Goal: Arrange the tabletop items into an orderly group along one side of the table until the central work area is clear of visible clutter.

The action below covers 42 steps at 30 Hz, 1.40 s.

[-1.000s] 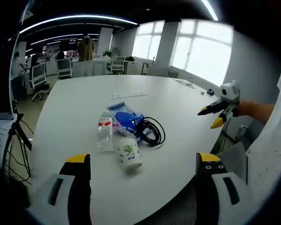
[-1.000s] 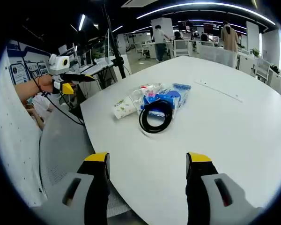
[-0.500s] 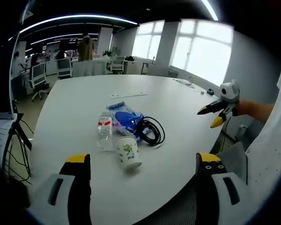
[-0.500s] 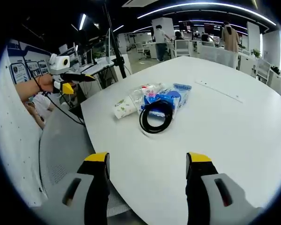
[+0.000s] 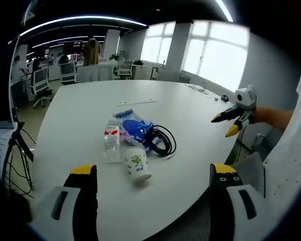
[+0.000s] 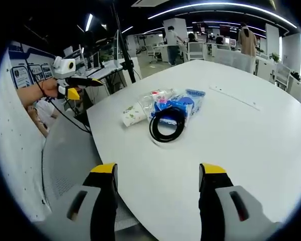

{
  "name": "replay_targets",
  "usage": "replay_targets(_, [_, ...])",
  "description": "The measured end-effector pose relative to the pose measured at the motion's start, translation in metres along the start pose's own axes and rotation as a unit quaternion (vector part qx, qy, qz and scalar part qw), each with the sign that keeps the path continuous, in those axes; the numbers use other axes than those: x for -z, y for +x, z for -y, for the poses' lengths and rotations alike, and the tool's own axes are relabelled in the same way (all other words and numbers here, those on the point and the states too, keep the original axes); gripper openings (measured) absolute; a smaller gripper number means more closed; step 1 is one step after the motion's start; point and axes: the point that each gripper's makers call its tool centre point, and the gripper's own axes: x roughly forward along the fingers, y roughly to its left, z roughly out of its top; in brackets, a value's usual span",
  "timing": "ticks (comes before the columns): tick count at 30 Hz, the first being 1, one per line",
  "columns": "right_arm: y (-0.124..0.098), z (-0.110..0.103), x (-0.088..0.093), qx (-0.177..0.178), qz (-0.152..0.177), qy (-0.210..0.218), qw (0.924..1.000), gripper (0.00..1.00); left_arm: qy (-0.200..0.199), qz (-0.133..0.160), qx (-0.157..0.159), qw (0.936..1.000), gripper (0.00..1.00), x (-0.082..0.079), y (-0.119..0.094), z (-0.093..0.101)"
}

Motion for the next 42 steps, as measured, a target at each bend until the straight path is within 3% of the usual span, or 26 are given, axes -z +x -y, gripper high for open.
replay_targets(42, [0.0058, -0.0037, 0.0033, -0.006, -0.004, 0.004, 1.0, 0.64, -0.011, 0.001, -0.003, 0.9999, 0.95, 0.0065, -0.0006, -0.0006])
